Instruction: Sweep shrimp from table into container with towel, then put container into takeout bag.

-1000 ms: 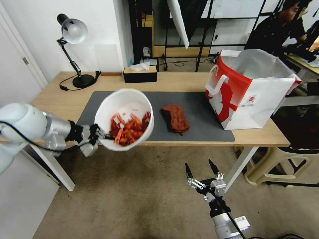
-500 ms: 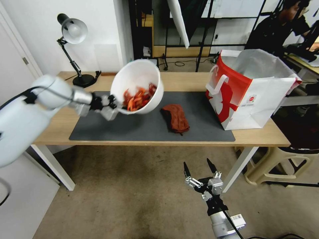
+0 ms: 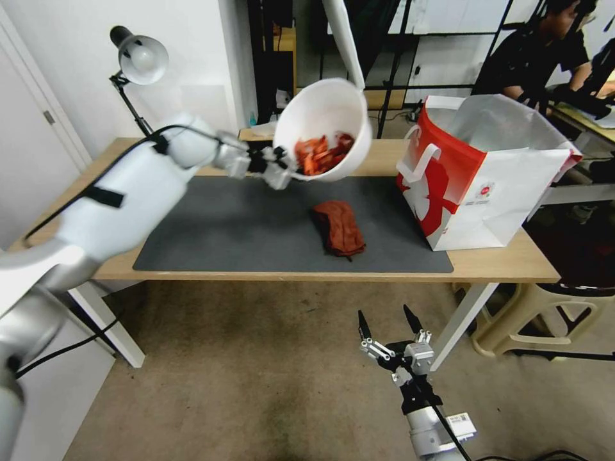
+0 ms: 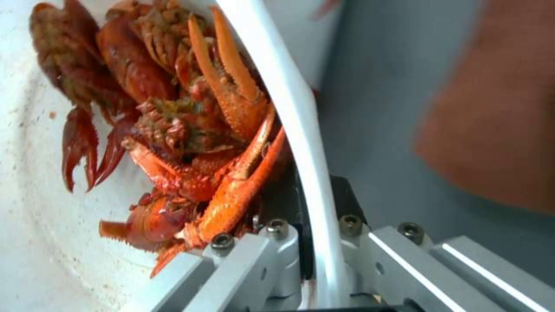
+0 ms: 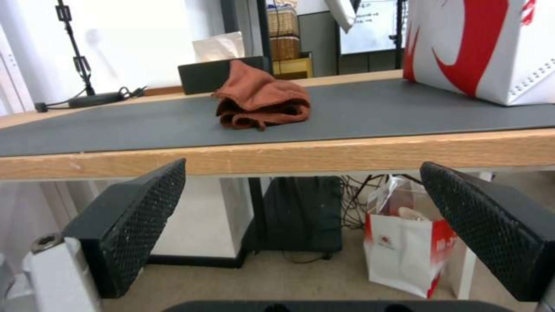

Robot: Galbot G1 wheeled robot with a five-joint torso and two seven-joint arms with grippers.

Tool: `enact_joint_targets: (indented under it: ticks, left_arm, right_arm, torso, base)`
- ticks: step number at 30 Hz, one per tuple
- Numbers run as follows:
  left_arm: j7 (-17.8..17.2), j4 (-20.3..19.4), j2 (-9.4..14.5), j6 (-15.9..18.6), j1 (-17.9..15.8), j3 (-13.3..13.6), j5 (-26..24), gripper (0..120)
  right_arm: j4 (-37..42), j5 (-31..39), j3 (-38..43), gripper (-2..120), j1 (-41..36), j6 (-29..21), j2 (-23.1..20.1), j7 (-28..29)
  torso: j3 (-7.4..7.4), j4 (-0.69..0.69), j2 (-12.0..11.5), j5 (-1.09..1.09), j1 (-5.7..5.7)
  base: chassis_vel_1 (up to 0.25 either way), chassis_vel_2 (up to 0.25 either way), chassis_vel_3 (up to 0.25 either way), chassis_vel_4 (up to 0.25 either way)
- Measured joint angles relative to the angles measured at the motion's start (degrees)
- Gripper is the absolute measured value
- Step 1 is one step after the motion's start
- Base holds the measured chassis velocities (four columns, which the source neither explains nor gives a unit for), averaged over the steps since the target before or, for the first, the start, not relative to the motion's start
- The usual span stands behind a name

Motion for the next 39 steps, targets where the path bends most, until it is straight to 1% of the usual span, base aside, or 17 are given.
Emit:
enact_joint_targets:
  ticks: [1,2,4,5,9,10,15,16,17,20,21,24,25,26,28,37,39]
  left_arm:
    - [0.0,0.0,0.0,0.0,0.0,0.0,0.0,0]
    - [-1.08,2.05,-2.18,-0.4,-1.12,-0.07,0.66,0]
    - [-2.71,5.05,-5.23,-0.88,-2.76,-0.48,1.46,0]
    - [-2.71,5.05,-5.23,-0.88,-2.76,-0.48,1.46,0]
    - [-5.01,9.95,-9.54,-1.57,-5.6,-1.74,3.22,0]
    - [-5.01,9.95,-9.54,-1.57,-5.6,-1.74,3.22,0]
    - [-6.63,11.92,-11.54,-1.64,-7.02,-1.13,3.6,0]
    - [-7.69,12.83,-12.71,-1.74,-7.54,-0.45,3.74,0]
    - [-7.69,12.83,-12.71,-1.74,-7.54,-0.45,3.74,0]
    - [-9.73,14.74,-16.42,-2.37,-8.39,0.58,5.16,0]
    - [-9.73,14.74,-16.42,-2.37,-8.39,0.58,5.16,0]
    - [-10.73,15.51,-18.44,-2.78,-9.11,1.53,5.89,0]
    - [-10.73,15.51,-18.44,-2.78,-9.11,1.53,5.89,0]
    - [-11.23,15.92,-19.55,-2.82,-9.73,1.73,6.35,0]
    - [-11.61,16.55,-20.93,-2.82,-10.58,1.93,6.75,0]
    - [-11.8,18.08,-24.33,-3.08,-11.96,4.02,7.48,0]
    - [-11.86,19.29,-26.02,-3.57,-12.52,4.24,8.44,0]
  right_arm:
    - [0.0,0.0,0.0,100,0.0,0.0,0.0,0.0]
    - [0.0,0.0,0.22,100,-0.16,0.14,0.03,0.0]
    - [-0.02,0.0,0.41,100,-0.3,0.24,0.12,0.0]
    - [-0.02,0.0,0.41,100,-0.3,0.24,0.12,0.0]
    - [-0.02,-0.01,0.66,100,-0.35,0.29,0.17,-0.01]
    - [-0.02,-0.01,0.66,100,-0.35,0.29,0.17,-0.01]
    - [-0.02,-0.01,0.85,100,-0.27,0.29,0.07,0.0]
    - [-0.04,0.0,1.01,100,-0.18,0.29,0.0,0.0]
    - [-0.04,0.0,1.01,100,-0.18,0.29,0.0,0.0]
    - [-0.32,0.04,1.22,100,0.1,0.29,-0.03,0.05]
    - [-0.32,0.04,1.22,100,0.1,0.29,-0.03,0.05]
    - [-0.42,0.09,1.25,100,0.21,0.23,-0.06,0.07]
    - [-0.42,0.09,1.25,100,0.21,0.23,-0.06,0.07]
    - [-0.57,0.16,1.34,100,0.23,0.23,-0.06,0.08]
    - [-0.75,0.25,1.44,100,0.23,0.25,-0.05,0.09]
    - [-0.95,0.68,2.11,100,0.18,0.6,0.0,0.02]
    - [-1.22,0.98,2.47,100,0.01,0.93,-0.03,-0.08]
  torso:
    - [0.0,0.0,0.0,0.0,0.0]
    - [0.0,0.0,0.0,0.0,0.0]
    - [0.0,0.02,0.0,-0.01,0.0]
    - [0.0,0.02,0.0,-0.01,0.0]
    - [-0.01,0.03,0.01,-0.01,0.0]
    - [-0.01,0.03,0.01,-0.01,0.0]
    - [-0.01,0.03,0.01,-0.02,0.0]
    - [-0.01,0.04,0.01,-0.02,0.0]
    - [-0.01,0.04,0.01,-0.02,0.0]
    - [-0.01,0.02,0.01,-0.02,0.0]
    - [-0.01,0.02,0.01,-0.02,0.0]
    - [0.0,0.02,0.01,-0.01,0.0]
    - [0.0,0.02,0.01,-0.01,0.0]
    - [-0.01,0.02,0.01,-0.02,0.0]
    - [-0.01,0.02,0.01,-0.02,0.0]
    - [-0.01,0.02,0.01,-0.02,-0.01]
    - [-0.01,-0.02,0.01,-0.01,-0.01]
  base:
    - [0.0,0.0,0.0,0.0]
    - [0.0,0.0,0.0,0.0]
    - [0.0,0.0,0.0,0.0]
    - [0.0,0.0,0.0,0.0]
    - [0.0,0.0,0.0,0.0]
    - [0.0,0.0,0.0,0.0]
    - [0.0,0.0,0.0,0.0]
    - [0.0,0.0,0.0,0.0]
    - [0.0,0.0,0.0,0.0]
    - [0.0,0.0,0.0,0.0]
    - [0.0,0.0,0.0,0.0]
    - [0.0,0.0,0.0,0.0]
    - [0.0,0.0,0.0,0.0]
    - [0.0,0.0,0.0,0.0]
    - [0.0,0.0,0.0,0.0]
    - [0.0,0.0,0.0,0.0]
    - [0.0,0.0,0.0,0.0]
